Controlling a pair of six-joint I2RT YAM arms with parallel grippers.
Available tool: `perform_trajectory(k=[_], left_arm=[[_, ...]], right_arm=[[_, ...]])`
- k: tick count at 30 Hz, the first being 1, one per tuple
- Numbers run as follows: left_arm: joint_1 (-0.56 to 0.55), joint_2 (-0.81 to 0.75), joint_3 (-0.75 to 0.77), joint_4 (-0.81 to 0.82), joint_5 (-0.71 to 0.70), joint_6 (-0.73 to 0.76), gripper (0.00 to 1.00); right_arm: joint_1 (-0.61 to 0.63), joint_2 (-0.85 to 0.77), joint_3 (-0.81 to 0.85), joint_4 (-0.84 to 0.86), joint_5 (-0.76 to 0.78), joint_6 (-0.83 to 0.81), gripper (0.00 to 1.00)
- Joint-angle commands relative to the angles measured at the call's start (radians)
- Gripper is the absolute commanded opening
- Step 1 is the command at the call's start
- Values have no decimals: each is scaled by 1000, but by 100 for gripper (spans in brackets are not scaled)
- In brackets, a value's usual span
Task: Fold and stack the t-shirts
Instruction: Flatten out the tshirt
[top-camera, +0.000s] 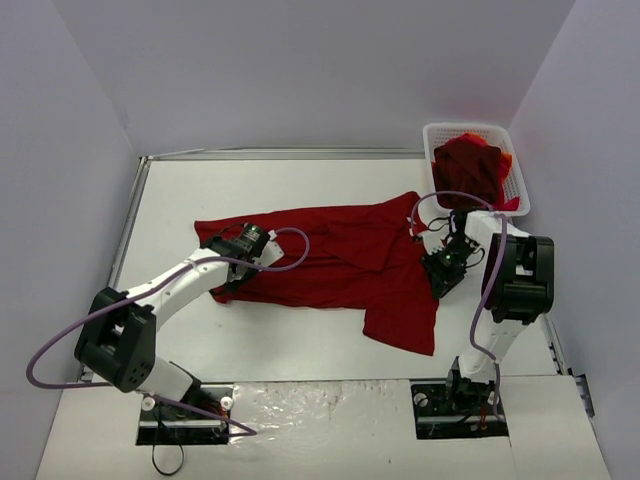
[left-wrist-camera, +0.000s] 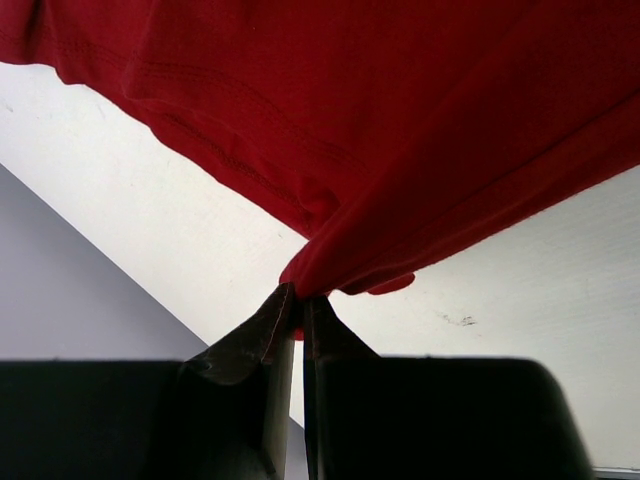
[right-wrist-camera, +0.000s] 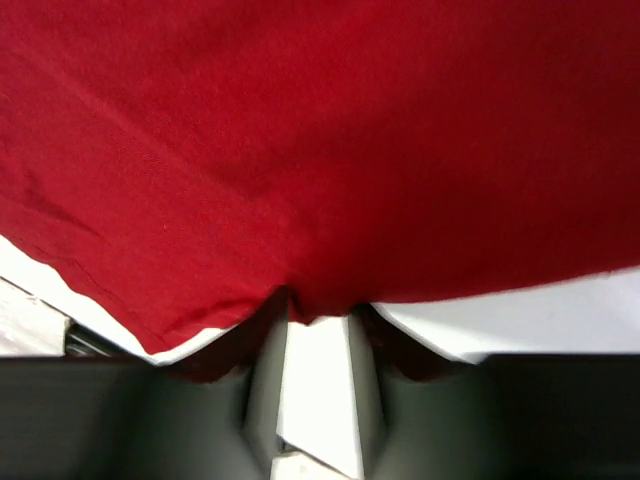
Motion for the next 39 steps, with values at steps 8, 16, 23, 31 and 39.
perform_trajectory(k=[8, 16, 23, 31, 39], left_arm=[[9, -12, 25, -17, -35, -13, 2], [55, -103, 67, -63, -17, 8, 2], [124, -210, 149, -123, 8, 42, 2], [173, -250, 170, -153, 31, 67, 2], [175, -233, 86, -153, 117, 79, 2]], right_arm=[[0, -10, 22, -41, -19, -20, 0], [0, -147, 111, -112, 9, 0, 0], [-1, -251, 281, -159, -30, 52, 0], [0, -227, 393, -156, -33, 86, 0], [0, -219, 352, -129, -51, 88, 0]])
